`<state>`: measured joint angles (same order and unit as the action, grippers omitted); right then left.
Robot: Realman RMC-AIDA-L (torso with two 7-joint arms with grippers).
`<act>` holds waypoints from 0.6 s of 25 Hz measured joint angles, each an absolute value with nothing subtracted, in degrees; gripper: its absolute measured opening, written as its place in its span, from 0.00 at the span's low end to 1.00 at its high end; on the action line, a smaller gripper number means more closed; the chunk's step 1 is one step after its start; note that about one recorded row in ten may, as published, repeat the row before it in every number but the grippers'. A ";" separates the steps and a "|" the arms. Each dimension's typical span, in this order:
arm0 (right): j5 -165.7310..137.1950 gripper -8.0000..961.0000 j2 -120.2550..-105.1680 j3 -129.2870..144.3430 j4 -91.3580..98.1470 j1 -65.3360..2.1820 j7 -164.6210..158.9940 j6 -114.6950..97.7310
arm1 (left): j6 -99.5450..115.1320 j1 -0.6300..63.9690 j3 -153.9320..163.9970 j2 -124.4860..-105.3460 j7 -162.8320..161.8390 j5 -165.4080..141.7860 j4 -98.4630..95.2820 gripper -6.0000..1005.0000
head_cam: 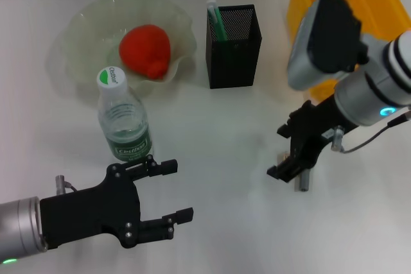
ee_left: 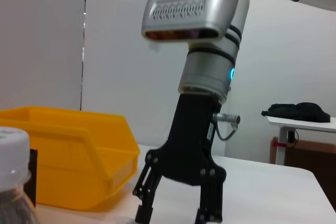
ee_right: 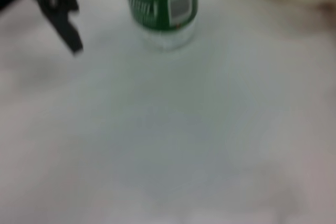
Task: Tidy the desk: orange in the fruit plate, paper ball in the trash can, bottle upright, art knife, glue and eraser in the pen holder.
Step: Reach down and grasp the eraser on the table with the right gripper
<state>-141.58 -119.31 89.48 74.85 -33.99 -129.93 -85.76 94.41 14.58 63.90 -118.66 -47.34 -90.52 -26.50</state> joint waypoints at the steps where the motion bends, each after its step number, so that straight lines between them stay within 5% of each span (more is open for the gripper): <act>1: -142.14 0.88 -119.33 90.01 74.22 -34.34 -129.94 -85.61 | 94.30 14.58 63.90 -118.65 -47.34 -90.53 -26.34 0.78; 15: -145.66 0.80 -119.43 90.68 72.81 -34.72 -130.24 -85.49 | 94.06 14.56 63.97 -118.56 -47.37 -90.53 -26.10 0.78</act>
